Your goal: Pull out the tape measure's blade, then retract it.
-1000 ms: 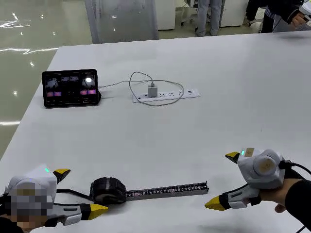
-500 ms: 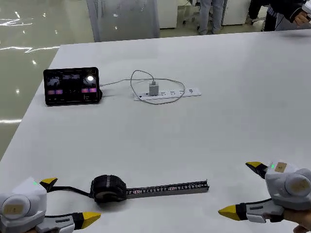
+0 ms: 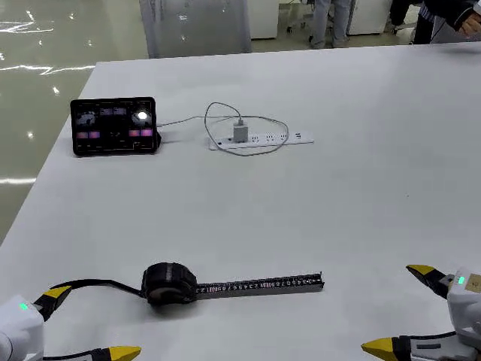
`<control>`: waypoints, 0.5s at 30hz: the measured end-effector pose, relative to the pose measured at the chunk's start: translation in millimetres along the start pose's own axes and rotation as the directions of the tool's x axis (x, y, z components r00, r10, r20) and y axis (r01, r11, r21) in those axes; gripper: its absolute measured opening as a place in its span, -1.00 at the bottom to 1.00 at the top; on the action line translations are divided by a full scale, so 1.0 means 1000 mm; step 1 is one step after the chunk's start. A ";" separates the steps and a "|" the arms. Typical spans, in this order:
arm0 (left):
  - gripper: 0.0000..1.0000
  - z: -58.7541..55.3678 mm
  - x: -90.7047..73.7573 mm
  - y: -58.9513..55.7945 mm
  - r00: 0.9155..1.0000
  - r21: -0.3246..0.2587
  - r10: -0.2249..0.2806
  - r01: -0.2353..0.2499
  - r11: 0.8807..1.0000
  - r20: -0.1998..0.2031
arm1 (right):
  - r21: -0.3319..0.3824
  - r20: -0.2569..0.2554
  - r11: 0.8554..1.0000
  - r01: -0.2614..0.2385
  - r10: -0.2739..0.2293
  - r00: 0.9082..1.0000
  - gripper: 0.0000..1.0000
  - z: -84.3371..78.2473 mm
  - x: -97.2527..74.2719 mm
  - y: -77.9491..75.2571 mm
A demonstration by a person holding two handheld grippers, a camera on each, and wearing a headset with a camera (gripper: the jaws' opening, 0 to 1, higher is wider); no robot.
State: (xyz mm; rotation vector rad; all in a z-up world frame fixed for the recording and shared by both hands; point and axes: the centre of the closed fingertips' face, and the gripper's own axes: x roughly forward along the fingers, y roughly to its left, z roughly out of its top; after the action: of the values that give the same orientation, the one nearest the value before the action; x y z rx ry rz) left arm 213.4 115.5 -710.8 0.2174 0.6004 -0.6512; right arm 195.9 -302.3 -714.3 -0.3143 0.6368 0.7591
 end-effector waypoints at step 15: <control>0.98 -0.013 0.000 -0.009 0.997 -0.038 -0.018 0.015 0.999 -0.080 | 0.031 -0.002 0.999 0.010 -0.010 1.000 0.98 -0.010 -0.009 0.003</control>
State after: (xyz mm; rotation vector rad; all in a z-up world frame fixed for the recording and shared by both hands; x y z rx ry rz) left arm 201.4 113.6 -721.5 0.2048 0.6919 -0.6486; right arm 184.7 -309.7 -716.5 -0.2896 0.6476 0.7391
